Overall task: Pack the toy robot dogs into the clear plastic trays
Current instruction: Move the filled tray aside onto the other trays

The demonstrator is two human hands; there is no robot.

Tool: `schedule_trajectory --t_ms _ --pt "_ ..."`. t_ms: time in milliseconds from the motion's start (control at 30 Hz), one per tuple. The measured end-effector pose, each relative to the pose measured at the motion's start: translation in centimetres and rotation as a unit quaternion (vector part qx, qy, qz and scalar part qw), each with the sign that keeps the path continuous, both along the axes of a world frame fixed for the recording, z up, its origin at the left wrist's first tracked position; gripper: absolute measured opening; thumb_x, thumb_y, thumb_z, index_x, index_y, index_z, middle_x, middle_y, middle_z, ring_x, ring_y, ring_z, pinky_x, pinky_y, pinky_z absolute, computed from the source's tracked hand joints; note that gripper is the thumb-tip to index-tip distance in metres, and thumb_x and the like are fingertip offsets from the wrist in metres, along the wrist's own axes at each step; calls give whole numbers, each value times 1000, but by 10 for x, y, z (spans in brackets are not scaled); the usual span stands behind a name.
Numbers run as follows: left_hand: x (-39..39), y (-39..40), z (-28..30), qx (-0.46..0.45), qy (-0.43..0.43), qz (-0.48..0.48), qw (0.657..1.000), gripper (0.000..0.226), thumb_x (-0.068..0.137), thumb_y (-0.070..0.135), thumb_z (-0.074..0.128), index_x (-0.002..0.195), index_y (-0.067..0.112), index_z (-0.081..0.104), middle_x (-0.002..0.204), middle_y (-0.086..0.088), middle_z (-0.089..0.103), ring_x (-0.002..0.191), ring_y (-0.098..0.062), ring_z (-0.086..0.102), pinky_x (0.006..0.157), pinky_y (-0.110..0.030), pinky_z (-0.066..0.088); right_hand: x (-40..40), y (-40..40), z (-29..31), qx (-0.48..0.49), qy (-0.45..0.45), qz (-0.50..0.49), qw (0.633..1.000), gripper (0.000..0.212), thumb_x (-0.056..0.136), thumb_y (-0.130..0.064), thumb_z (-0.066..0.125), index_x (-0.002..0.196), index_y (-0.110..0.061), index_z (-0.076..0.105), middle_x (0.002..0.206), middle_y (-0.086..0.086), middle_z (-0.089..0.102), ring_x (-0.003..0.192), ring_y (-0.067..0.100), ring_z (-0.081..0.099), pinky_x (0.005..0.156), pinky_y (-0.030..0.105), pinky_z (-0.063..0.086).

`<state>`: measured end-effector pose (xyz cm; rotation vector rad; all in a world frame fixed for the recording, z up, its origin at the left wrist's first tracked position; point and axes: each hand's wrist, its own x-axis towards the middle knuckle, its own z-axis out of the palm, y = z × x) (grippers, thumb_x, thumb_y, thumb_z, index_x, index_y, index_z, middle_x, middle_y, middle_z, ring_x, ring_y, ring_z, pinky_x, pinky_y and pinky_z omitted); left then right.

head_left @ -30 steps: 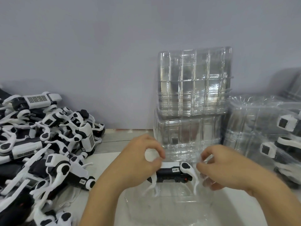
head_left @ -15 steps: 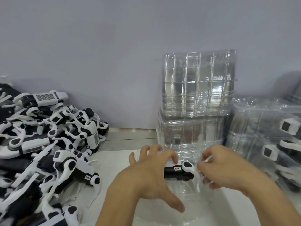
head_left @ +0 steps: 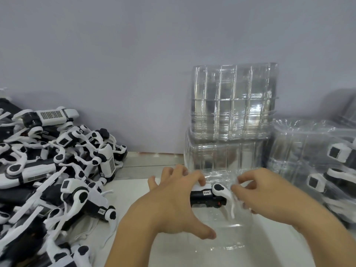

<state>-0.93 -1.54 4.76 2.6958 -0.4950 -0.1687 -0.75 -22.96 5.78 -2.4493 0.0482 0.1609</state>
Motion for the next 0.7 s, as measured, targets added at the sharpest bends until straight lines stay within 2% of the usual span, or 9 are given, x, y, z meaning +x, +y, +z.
schedule_trajectory --t_ms 100,200,233,300,367,433,500,600,700 --pt "-1 13 7 -54 15 -5 998 77 50 68 82 114 59 39 122 28 34 122 -3 30 110 -35 28 -3 -8 10 70 -47 -7 996 16 91 -51 58 92 -38 66 90 -13 74 83 3 68 86 34 56" --pt "-2 33 12 -174 12 -7 985 82 43 70 79 117 65 45 122 41 40 122 16 36 96 -16 35 -2 -20 15 140 -145 -24 979 13 90 -48 60 89 -40 70 87 -24 74 83 -6 67 79 27 52" --pt "-2 40 12 -213 2 -9 977 82 45 68 79 120 63 47 126 41 43 123 20 37 95 -16 35 -2 -21 16 161 -184 -34 969 11 91 -44 60 90 -40 71 87 -27 73 83 -9 66 76 24 50" --pt "0 51 11 -300 -10 -5 954 77 49 63 79 122 57 54 131 30 53 128 12 42 100 -27 39 1 -21 16 223 -243 -52 943 12 94 -35 60 94 -38 71 87 -24 74 83 -5 68 76 29 54" --pt "4 54 7 -405 -31 7 914 72 55 55 76 123 43 60 133 13 61 132 -8 49 106 -45 43 3 -15 16 267 -275 -53 922 14 95 -29 59 96 -35 72 86 -19 76 83 1 70 78 35 56" --pt "7 51 5 -512 -44 36 857 71 58 48 74 125 27 62 129 -1 65 128 -22 56 108 -56 43 4 -3 14 287 -295 -37 911 16 94 -26 60 95 -36 72 85 -16 76 83 2 70 77 32 53" --pt "11 43 5 -593 -21 63 803 74 60 50 76 127 22 63 127 -4 68 123 -23 62 103 -54 49 6 13 10 298 -301 -14 906 15 91 -28 61 95 -37 72 87 -14 76 85 3 70 75 31 54" --pt "10 29 9 -695 53 100 710 83 50 68 85 118 24 71 120 -6 72 104 -25 72 78 -42 61 5 40 3 284 -318 27 904 18 91 -25 64 101 -40 69 91 -21 71 86 2 68 72 22 55" --pt "10 23 9 -733 95 133 661 81 51 75 79 114 25 76 118 -9 73 101 -34 71 87 -51 56 1 60 -2 281 -341 69 894 24 90 -22 68 103 -42 67 93 -24 68 88 1 67 70 13 52"
